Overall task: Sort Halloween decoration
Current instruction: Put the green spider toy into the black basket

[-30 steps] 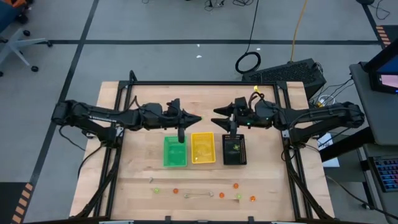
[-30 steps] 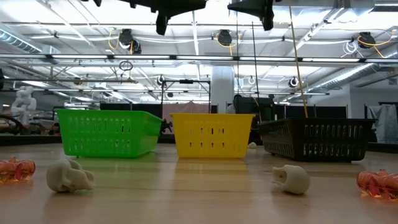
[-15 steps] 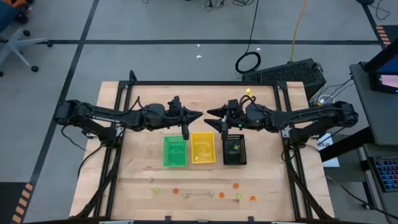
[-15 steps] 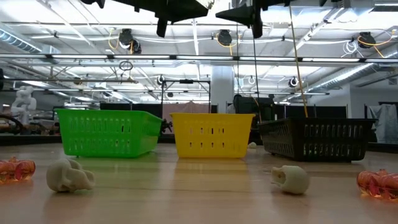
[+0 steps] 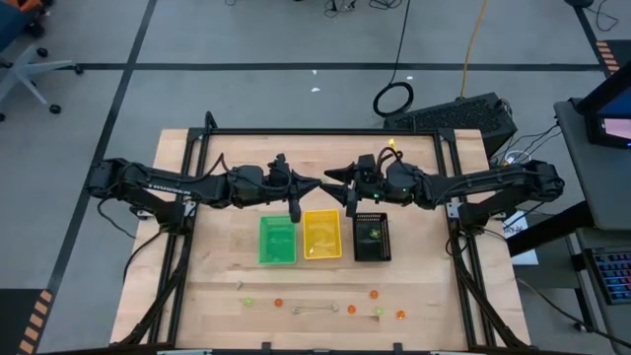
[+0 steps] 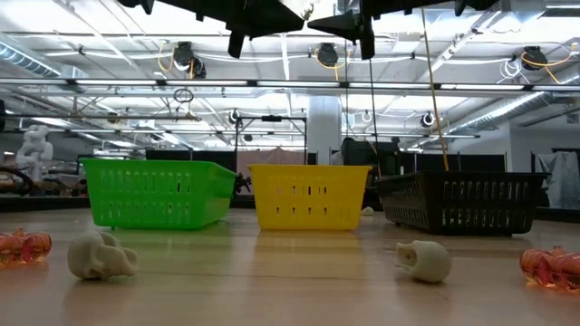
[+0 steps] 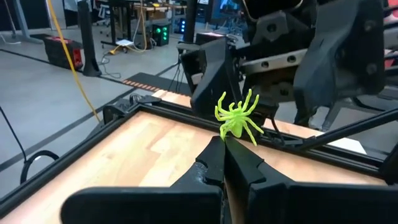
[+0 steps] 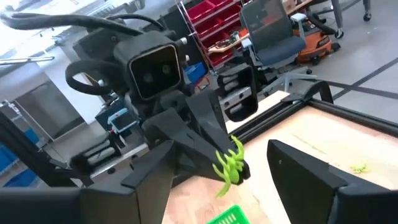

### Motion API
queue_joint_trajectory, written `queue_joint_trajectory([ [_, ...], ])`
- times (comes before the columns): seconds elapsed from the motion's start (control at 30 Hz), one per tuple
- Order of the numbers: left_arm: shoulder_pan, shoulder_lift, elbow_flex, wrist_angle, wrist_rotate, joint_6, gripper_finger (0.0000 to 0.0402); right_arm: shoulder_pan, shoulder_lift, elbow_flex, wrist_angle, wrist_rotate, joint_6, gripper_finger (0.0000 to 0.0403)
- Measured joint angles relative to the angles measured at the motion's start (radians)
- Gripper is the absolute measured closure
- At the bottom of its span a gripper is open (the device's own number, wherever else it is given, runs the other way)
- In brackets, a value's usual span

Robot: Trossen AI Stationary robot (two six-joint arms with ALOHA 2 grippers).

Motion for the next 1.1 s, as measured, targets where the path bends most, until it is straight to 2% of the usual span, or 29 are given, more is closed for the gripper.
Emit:
queue_joint_trajectory([
  [0.17,0.0,0.0,0.0,0.001,-0.003,0.0,0.0402,-0.003,0.014,0.0,0.002,0.0,0.018,0.019],
  [0.43,0.0,0.0,0.0,0.001,-0.003,0.0,0.0402,-0.005,0.033,0.0,0.019,-0.004,0.021,0.0265],
  [0.73,0.0,0.0,-0.001,0.001,-0.003,-0.002,0.0402,-0.007,0.03,0.0,0.023,-0.005,0.02,0.0329],
  [0.93,0.0,0.0,-0.001,0.001,-0.003,-0.003,0.0402,-0.008,0.03,0.0,0.022,-0.006,0.021,0.039],
  [1.1,0.0,0.0,-0.001,0.001,0.008,-0.009,0.0401,-0.008,0.03,0.0,0.022,-0.007,0.022,0.0395],
])
